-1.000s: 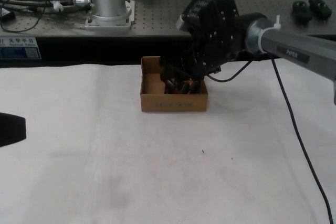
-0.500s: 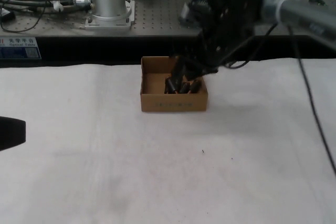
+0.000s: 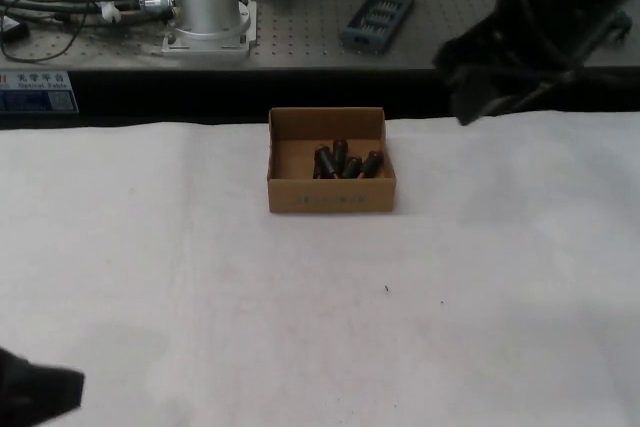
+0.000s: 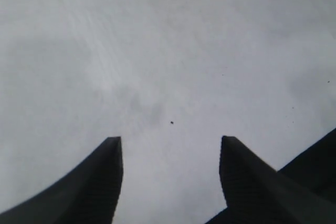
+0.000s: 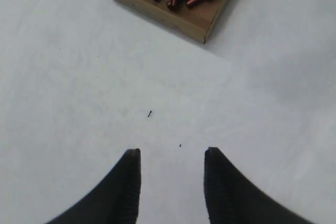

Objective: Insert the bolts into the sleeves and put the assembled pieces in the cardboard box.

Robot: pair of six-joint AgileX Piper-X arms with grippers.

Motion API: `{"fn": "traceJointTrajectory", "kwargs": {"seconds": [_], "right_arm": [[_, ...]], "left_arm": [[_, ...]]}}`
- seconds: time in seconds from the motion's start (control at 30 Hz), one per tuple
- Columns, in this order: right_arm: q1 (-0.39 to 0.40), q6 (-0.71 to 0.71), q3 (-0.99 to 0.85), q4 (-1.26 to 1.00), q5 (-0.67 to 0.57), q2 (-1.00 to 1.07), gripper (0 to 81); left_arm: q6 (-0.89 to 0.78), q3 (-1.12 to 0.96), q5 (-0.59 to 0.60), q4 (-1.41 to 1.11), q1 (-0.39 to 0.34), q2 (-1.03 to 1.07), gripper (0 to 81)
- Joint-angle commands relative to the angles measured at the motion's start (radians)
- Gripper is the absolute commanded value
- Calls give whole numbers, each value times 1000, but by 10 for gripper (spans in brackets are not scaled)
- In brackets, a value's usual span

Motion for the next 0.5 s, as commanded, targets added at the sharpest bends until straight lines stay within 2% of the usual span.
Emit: {"fn": "traceJointTrajectory", "kwargs": {"seconds": [0.0, 0.2, 0.47], "right_arm": [[4, 6, 183, -28, 8, -196, 293], [4, 92, 500, -112, 19, -520, 293], [4, 312, 915, -235, 22, -964, 293]], "left_arm": [[18, 97, 6, -87, 1, -6, 411], [-35, 278, 130, -304, 1, -6, 411], [-87, 478, 230, -457, 1, -6, 411]]}}
